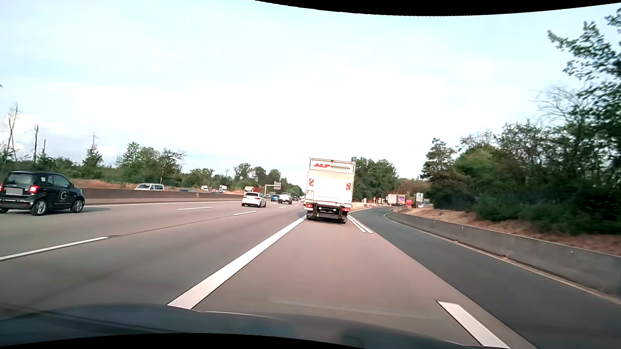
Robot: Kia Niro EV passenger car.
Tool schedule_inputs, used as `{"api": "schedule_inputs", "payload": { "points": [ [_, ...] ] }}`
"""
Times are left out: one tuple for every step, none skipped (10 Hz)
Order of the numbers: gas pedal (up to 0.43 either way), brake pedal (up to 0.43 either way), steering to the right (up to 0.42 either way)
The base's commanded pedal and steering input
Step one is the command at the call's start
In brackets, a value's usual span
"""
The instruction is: Follow the waypoints while adhering to traffic rules and regulations
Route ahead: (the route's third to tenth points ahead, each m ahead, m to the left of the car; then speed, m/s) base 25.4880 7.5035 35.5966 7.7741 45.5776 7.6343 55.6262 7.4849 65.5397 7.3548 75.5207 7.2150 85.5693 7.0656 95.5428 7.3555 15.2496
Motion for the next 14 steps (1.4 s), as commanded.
{"api": "schedule_inputs", "payload": {
  "points": [
    [0.079,0.0,-0.005],
    [0.079,0.0,-0.005],
    [0.079,0.0,-0.005],
    [0.079,0.0,-0.005],
    [0.079,0.0,-0.005],
    [0.079,0.0,-0.005],
    [0.079,0.0,-0.005],
    [0.079,0.0,-0.005],
    [0.079,0.0,-0.005],
    [0.079,0.0,-0.005],
    [0.079,0.0,-0.005],
    [0.079,0.0,-0.005],
    [0.079,0.0,-0.005],
    [0.079,0.0,-0.005]
  ]
}}
